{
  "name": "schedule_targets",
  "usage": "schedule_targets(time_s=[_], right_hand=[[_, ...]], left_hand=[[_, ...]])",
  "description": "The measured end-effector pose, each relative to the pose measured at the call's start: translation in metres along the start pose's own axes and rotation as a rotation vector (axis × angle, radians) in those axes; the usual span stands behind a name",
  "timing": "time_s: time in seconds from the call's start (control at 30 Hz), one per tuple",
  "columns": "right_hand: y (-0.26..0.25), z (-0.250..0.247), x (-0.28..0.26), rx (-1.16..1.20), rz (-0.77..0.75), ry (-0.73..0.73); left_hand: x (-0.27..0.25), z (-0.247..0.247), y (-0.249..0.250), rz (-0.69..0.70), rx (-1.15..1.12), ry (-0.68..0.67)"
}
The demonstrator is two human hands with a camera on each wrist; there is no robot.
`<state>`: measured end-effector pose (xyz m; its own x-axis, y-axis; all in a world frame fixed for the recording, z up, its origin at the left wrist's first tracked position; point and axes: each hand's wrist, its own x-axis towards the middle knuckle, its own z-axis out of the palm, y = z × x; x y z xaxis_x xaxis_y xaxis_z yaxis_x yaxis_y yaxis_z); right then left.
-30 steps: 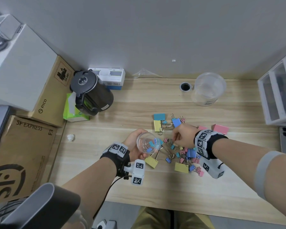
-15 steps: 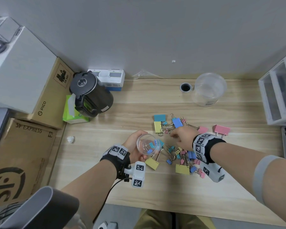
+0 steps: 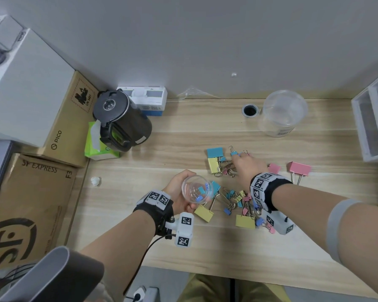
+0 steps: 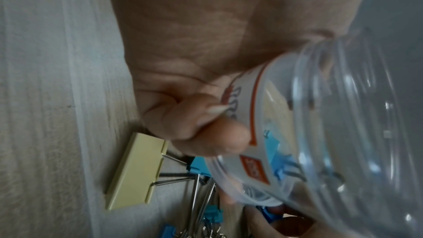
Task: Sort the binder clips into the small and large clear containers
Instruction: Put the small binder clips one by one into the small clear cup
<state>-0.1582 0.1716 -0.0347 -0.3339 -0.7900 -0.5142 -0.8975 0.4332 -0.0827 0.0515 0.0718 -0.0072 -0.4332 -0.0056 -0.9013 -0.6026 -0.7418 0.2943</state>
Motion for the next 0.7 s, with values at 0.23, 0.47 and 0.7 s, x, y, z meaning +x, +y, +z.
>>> schedule_targets(time_s=[0.23, 0.47, 0.7], right_hand=[[0.002, -0.006, -0.004, -0.122, 0.010, -0.023], [0.005, -0.012, -0.004, -0.147, 0.045, -0.091], [0.014, -0.012, 0.002, -0.025, 0.072, -0.004]], left_hand=[[0.000, 0.005, 0.007, 0.007, 0.007, 0.014], [0.005, 0.003, 0.008, -0.006, -0.009, 0.016], [0.006, 0.004, 0.012, -0.012, -0.023, 0.016]])
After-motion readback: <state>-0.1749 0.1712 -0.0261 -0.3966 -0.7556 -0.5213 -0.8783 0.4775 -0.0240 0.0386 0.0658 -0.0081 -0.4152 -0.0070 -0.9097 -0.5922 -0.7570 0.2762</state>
